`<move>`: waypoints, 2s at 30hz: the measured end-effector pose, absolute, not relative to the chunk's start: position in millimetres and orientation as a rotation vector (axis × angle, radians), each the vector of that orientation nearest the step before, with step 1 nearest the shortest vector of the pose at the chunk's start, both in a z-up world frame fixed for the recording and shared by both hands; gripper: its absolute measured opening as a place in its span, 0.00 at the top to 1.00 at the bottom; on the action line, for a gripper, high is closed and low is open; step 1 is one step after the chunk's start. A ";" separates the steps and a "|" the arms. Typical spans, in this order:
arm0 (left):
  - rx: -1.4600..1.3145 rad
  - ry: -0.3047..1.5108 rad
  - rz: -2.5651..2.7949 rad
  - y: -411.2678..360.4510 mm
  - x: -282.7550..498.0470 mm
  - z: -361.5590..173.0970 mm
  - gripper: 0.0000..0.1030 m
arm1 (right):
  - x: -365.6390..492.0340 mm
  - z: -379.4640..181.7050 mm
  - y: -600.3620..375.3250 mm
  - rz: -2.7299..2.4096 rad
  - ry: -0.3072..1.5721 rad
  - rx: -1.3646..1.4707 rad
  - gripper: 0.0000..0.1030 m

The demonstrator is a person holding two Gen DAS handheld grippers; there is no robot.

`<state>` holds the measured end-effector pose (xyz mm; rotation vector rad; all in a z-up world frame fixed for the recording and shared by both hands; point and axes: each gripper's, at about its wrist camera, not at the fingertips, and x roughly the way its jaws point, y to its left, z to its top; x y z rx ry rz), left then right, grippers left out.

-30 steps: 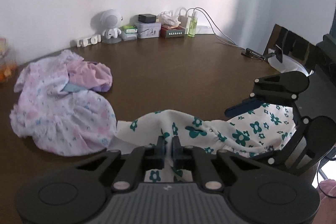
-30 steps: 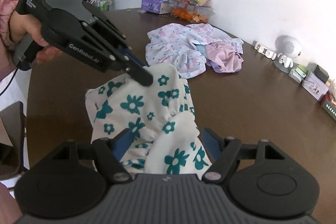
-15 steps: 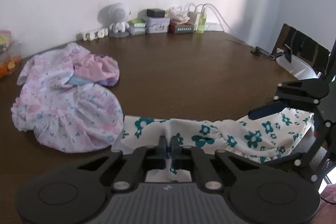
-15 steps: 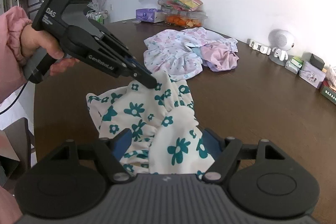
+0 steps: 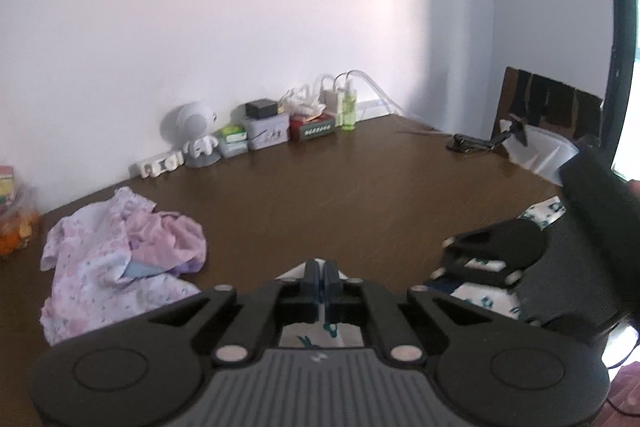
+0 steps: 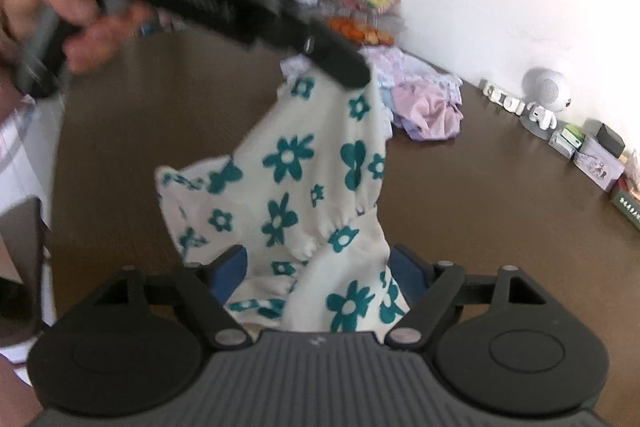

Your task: Fold clothes

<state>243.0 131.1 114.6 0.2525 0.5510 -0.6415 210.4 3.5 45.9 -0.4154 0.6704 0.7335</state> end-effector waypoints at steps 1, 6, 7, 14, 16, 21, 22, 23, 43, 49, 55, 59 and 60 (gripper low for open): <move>0.252 0.544 -0.646 129.1 241.4 117.3 0.99 | 214.1 43.9 7.2 0.722 0.685 -0.427 0.30; 0.274 0.532 -0.654 126.3 233.1 125.9 0.99 | 226.1 41.7 14.3 0.675 0.725 -0.426 0.91; 0.275 0.541 -0.647 128.5 232.9 124.7 0.99 | 226.1 44.0 12.9 0.664 0.715 -0.418 0.91; 0.164 0.620 -0.576 163.9 238.0 97.8 0.78 | 221.0 62.1 -0.6 0.589 0.580 -0.347 0.93; 0.160 0.645 -0.564 169.6 240.1 87.4 0.59 | 213.5 62.5 1.3 0.581 0.539 -0.376 0.93; 0.130 0.722 -0.573 171.7 254.4 61.1 0.52 | 199.0 59.1 5.1 0.571 0.477 -0.405 0.93; 0.146 0.729 -0.569 168.9 256.3 56.2 0.52 | 199.0 58.4 5.8 0.570 0.477 -0.405 0.93; 0.164 0.736 -0.563 166.1 258.0 51.3 0.61 | 198.9 57.7 6.3 0.568 0.476 -0.405 0.92; 0.198 0.551 -0.559 149.2 267.5 63.8 0.97 | 220.5 44.7 -10.1 0.671 0.595 -0.245 0.50; 0.228 0.472 -0.604 133.5 264.0 88.3 0.97 | 227.2 41.5 7.0 0.662 0.627 -0.375 0.36; 0.202 0.374 -0.672 136.2 233.2 112.6 0.98 | 224.8 38.2 8.4 0.543 0.603 -0.393 0.85; 0.206 0.446 -0.661 145.7 224.0 102.7 0.94 | 217.7 39.9 5.9 0.523 0.560 -0.373 0.89; 0.196 0.492 -0.664 146.9 224.8 94.7 0.91 | 217.7 40.4 4.7 0.530 0.560 -0.358 0.89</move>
